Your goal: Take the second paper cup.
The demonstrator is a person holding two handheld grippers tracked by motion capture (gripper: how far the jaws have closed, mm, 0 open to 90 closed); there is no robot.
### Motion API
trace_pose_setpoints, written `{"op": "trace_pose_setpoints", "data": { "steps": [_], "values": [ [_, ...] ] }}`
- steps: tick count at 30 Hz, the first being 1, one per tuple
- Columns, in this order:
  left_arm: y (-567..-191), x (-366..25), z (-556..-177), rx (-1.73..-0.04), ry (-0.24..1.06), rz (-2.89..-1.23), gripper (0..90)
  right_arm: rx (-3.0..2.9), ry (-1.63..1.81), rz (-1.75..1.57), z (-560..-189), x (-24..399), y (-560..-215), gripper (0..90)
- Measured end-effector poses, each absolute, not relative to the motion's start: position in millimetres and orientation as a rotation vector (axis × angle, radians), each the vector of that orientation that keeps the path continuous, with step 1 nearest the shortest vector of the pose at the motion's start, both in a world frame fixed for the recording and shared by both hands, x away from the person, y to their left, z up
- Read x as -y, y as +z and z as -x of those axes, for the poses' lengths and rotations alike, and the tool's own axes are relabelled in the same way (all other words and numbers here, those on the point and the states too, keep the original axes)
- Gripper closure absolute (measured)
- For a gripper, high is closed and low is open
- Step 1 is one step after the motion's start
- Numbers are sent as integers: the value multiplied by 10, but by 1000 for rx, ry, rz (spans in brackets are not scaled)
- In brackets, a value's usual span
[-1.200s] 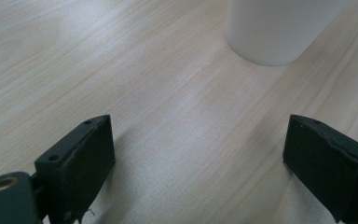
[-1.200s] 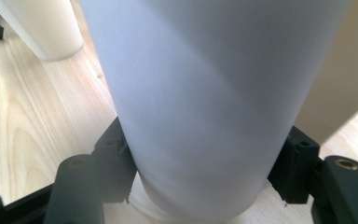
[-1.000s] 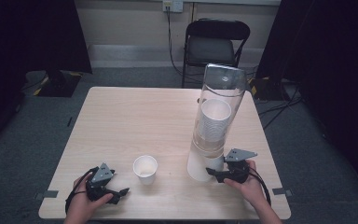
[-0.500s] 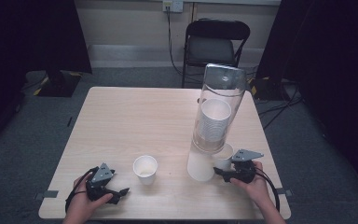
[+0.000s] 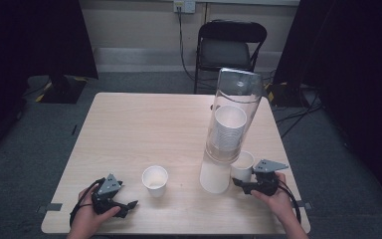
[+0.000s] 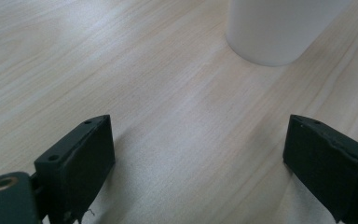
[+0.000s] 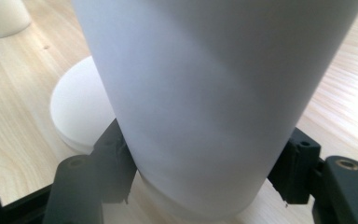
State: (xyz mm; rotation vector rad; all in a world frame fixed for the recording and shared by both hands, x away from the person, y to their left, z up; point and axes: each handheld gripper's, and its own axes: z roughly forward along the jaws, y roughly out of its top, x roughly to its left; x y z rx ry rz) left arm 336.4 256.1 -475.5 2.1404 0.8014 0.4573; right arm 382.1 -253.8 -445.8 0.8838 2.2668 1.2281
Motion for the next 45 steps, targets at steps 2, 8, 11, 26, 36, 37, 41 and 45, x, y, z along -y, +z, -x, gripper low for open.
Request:
{"op": "trace_pose_setpoints", "data": {
  "steps": [2, 8, 11, 26, 36, 37, 41, 45],
  "values": [
    [-4755, -2561, -3364, -802, 457, -2140, 83, -2258, 1223, -904, -3818, 2588, -4469, 347],
    [-4755, -2561, -3364, -801, 457, -2141, 83, -2290, 1158, -902, -3810, 2567, -4512, 346],
    [-4755, -2561, -3364, -801, 458, -2141, 83, -2319, 1122, -892, -3806, 2557, -4540, 345],
    [-4755, -2561, -3364, -801, 458, -2141, 82, -2337, 1096, -892, -3812, 2614, -4594, 318],
    [-4760, -2551, -3365, -805, 452, -2134, 74, -2366, 1048, -901, -3788, 2637, -4582, 144],
    [-4760, -2551, -3365, -805, 452, -2134, 73, -2366, 1048, -901, -3788, 2637, -4582, 144],
    [-4761, -2550, -3365, -805, 453, -2134, 73, -2382, 1040, -914, -3755, 2728, -4563, 150],
    [-4760, -2550, -3365, -805, 453, -2135, 72, -2382, 1066, -916, -3725, 2825, -4527, 147]
  ]
}}
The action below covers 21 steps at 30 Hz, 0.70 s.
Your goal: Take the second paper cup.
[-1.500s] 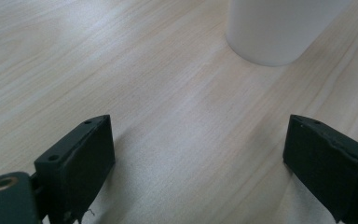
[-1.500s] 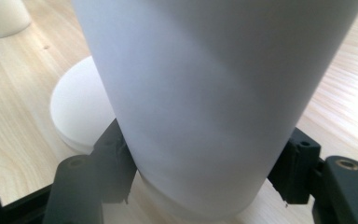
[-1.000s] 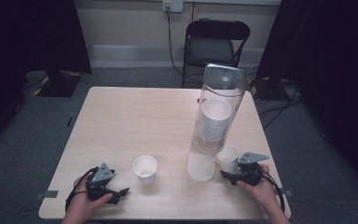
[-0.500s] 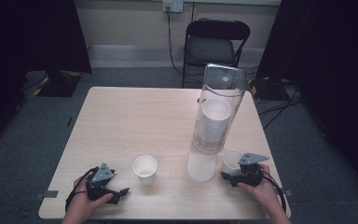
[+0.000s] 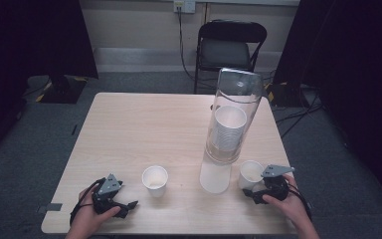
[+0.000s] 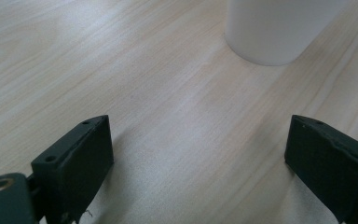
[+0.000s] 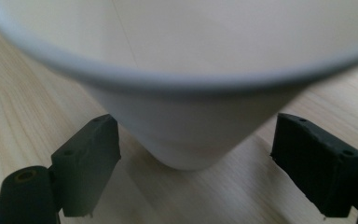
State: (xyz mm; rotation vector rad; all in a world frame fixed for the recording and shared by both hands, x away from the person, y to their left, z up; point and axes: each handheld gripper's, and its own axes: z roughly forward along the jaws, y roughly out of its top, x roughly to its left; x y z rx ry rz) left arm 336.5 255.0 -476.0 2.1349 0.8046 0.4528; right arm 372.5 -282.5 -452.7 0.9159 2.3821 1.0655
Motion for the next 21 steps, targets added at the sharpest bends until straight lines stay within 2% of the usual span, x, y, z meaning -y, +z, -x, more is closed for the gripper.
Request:
{"op": "trace_pose_setpoints", "data": {
  "steps": [11, 21],
  "values": [
    [-4753, -2542, -3379, -802, 452, -2152, 58, -2363, 1026, -941, -3689, 3145, -4572, 148],
    [-4758, -2536, -3384, -797, 454, -2145, 52, -2342, 1050, -932, -3689, 3147, -4606, 122]
  ]
}}
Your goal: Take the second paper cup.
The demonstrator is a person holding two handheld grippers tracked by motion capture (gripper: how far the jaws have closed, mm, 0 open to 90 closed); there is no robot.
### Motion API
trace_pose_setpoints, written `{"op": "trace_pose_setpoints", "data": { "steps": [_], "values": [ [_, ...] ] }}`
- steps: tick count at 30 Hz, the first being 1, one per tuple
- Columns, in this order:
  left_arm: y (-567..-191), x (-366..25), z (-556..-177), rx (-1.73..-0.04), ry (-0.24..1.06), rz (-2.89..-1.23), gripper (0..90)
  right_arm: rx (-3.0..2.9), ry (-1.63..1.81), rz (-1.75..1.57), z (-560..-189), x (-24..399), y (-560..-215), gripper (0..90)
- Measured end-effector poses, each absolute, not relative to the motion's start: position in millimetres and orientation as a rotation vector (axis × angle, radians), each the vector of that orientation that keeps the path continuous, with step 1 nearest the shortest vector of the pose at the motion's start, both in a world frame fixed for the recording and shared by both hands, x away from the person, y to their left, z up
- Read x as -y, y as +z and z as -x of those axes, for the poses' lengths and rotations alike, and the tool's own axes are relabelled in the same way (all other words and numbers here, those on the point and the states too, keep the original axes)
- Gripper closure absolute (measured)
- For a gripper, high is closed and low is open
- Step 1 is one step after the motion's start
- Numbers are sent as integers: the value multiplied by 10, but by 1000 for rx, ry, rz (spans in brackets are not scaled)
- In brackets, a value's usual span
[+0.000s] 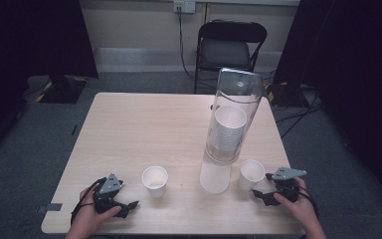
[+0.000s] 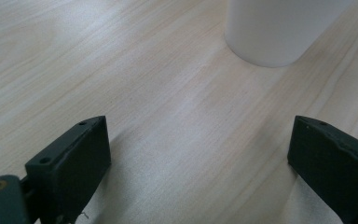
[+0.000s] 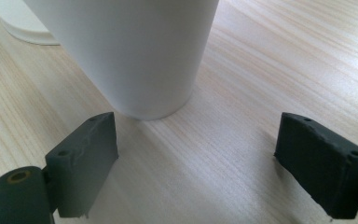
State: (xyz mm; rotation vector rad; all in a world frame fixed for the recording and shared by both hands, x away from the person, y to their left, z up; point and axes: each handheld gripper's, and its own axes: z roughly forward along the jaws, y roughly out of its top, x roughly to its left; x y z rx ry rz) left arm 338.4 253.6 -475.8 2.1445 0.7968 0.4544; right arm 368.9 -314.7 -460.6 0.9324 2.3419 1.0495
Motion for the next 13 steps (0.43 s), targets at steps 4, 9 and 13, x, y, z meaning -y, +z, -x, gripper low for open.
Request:
{"op": "trace_pose_setpoints", "data": {
  "steps": [4, 9, 13],
  "values": [
    [-4758, -2536, -3385, -796, 454, -2144, 53, -2347, 1051, -923, -3696, 3150, -4605, 121],
    [-4758, -2536, -3385, -795, 455, -2145, 53, -2352, 1056, -919, -3701, 3154, -4606, 121],
    [-4759, -2536, -3385, -796, 454, -2144, 52, -2353, 1057, -917, -3702, 3156, -4606, 121]
  ]
}}
